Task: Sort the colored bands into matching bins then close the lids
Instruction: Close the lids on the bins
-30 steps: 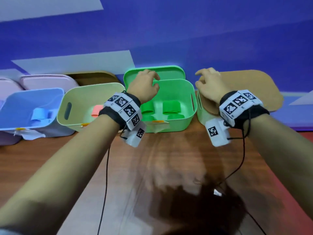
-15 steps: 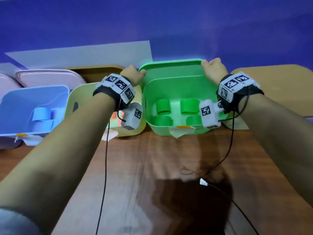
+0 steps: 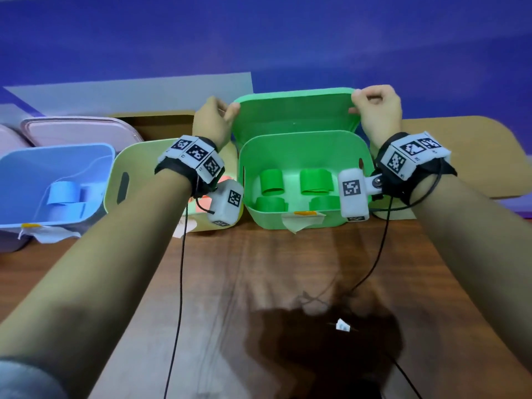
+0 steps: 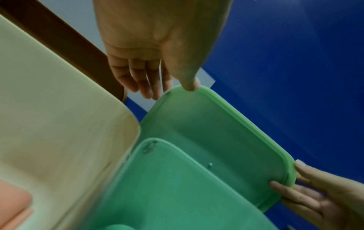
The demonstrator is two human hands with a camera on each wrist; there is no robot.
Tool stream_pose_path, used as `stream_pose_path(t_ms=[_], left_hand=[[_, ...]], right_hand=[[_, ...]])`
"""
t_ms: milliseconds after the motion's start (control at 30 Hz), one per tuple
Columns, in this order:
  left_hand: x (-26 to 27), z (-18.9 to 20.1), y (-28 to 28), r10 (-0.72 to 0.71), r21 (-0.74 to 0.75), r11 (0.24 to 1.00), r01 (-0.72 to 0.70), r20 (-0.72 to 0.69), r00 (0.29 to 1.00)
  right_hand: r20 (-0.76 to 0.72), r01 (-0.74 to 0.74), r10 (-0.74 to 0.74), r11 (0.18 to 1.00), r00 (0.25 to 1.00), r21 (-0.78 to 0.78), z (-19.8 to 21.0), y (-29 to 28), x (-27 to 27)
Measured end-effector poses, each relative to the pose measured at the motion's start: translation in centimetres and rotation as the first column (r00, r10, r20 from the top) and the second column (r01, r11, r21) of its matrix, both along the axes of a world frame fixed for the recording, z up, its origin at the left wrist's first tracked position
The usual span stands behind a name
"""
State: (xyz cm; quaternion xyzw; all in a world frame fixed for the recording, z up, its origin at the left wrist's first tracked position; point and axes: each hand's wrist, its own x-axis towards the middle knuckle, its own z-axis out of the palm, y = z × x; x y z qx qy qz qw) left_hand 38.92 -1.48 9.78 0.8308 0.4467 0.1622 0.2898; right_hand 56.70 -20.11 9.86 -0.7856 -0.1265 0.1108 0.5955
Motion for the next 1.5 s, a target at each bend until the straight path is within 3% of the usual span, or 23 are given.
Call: stream_pose_path(t_ms=[100,200,367,567,667,833,933,1033,1100,1200,1367,1500], left_hand=[[-0.4,1.2,-0.4,0.019,0.04,0.999,-0.03,0.247,0.969],[-1.0,2.3,-1.4,-0.011,0.076,0.997,-0.027,0.46,0.888],[-4.1,2.1,-3.7,-0.125,0.019,0.989,0.144,0.619,0.776],[-7.7,-0.5,-6.4,-0.273,0.062,0.957,0.282,0.511,0.815],[-8.9,-1.2,-6.9,-0.341,0.107,0.939,0.327,0.406,0.848],[-10.3,-2.6,-7.4,-0.578,0.33,0.795,0.508,0.158,0.801],[-10.4,-3.3,-7.6,-0.604,0.383,0.749,0.54,0.06,0.795],[-10.4,-4.0,-7.5,-0.584,0.357,0.761,0.542,0.013,0.811],[-10.4,-4.6,-7.6,-0.599,0.342,0.746,0.572,-0.032,0.8],[-10.7,-5.3,-7.9,-0.61,0.34,0.73,0.593,-0.069,0.79],[-10.5,-5.0,-8.3,-0.652,0.36,0.675,0.645,-0.119,0.749],[-10.2,-4.8,-8.2,-0.674,0.371,0.636,0.676,-0.16,0.721]], right_hand=[[-0.039,0.021,-0.017,0.994,0.999,0.104,1.9,-0.5,-1.0],[-0.069,0.056,-0.043,0.978,0.997,0.202,3.1,-1.0,-2.1],[-0.135,0.071,-0.033,0.956,0.99,0.285,3.8,-3.3,-3.5],[-0.245,0.021,0.073,0.932,0.967,0.363,2.7,-6.6,-6.0],[-0.26,0.005,0.084,0.946,0.962,0.323,1.8,-7.7,-6.4],[-0.226,-0.014,0.057,0.982,0.973,0.189,-0.2,-9.0,-7.4],[-0.287,-0.024,0.1,0.966,0.953,0.258,-0.4,-9.7,-7.8],[-0.333,-0.047,0.146,0.957,0.932,0.287,-0.4,-9.8,-8.0],[-0.31,-0.095,0.138,0.984,0.941,0.15,-0.7,-9.4,-8.5],[-0.172,-0.139,0.106,0.971,0.979,-0.194,-1.8,-8.8,-9.2],[-0.031,-0.134,0.138,0.842,0.99,-0.523,-2.5,-8.9,-9.4],[-0.002,-0.199,0.263,0.722,0.965,-0.662,-2.6,-9.6,-9.6]])
